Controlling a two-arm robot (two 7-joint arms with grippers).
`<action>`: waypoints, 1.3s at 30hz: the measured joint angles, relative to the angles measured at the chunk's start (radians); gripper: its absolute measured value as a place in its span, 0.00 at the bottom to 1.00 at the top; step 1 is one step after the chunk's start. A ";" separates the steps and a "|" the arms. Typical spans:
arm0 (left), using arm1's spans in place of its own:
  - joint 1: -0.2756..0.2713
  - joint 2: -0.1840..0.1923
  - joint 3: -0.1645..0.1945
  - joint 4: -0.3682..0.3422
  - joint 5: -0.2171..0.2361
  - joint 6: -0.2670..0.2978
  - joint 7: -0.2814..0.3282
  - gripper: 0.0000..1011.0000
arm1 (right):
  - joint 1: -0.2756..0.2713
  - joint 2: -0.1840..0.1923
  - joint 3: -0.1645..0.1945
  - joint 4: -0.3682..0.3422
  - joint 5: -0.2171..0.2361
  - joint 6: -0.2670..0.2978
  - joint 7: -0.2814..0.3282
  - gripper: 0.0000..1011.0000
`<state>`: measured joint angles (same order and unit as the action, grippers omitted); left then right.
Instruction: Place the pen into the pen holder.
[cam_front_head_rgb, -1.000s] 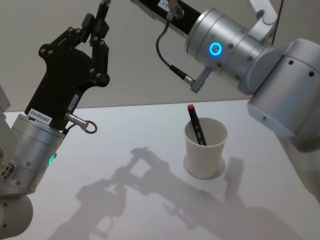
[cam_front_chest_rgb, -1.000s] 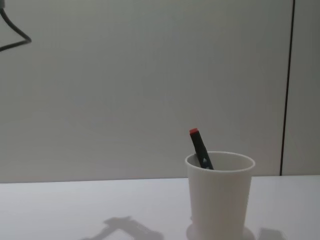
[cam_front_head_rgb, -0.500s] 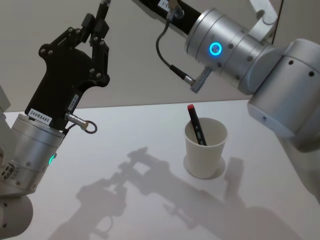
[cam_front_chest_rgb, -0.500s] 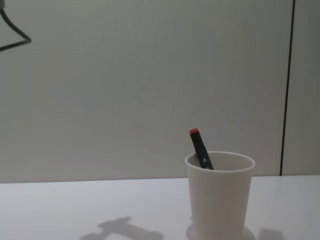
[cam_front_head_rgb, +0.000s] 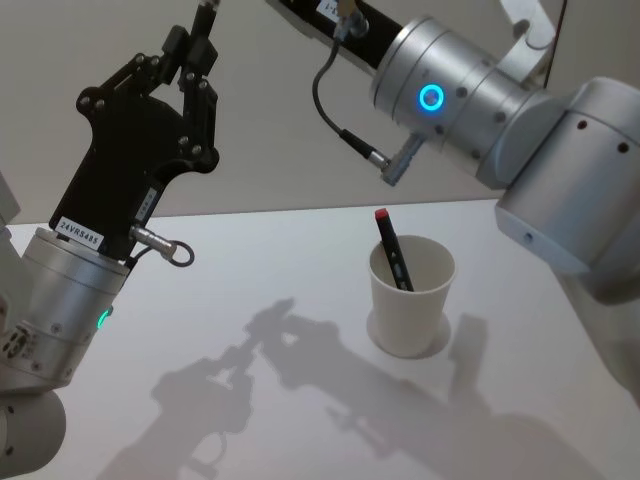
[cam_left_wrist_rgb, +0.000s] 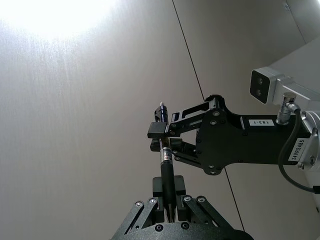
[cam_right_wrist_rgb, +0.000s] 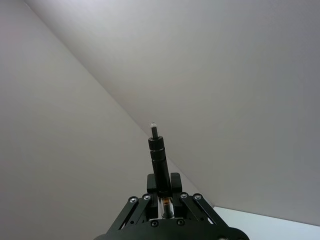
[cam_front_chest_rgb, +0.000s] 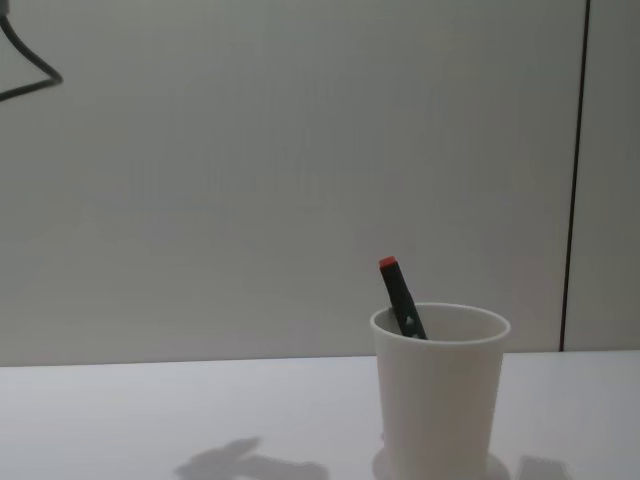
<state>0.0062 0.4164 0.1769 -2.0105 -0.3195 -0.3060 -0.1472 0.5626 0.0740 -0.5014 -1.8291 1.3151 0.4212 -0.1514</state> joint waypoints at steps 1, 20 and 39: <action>0.000 0.000 0.000 0.000 0.000 0.000 0.000 0.13 | 0.000 0.000 0.000 0.000 0.000 0.000 0.000 0.14; 0.000 0.000 0.000 0.001 0.000 0.003 0.000 0.16 | 0.000 0.000 -0.001 -0.001 0.002 0.000 0.001 0.14; 0.000 0.000 0.000 0.000 0.000 0.002 0.000 0.72 | 0.020 0.017 0.026 -0.027 0.002 -0.046 0.027 0.14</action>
<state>0.0063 0.4164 0.1769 -2.0100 -0.3195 -0.3036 -0.1470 0.5831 0.0909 -0.4751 -1.8557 1.3175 0.3748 -0.1247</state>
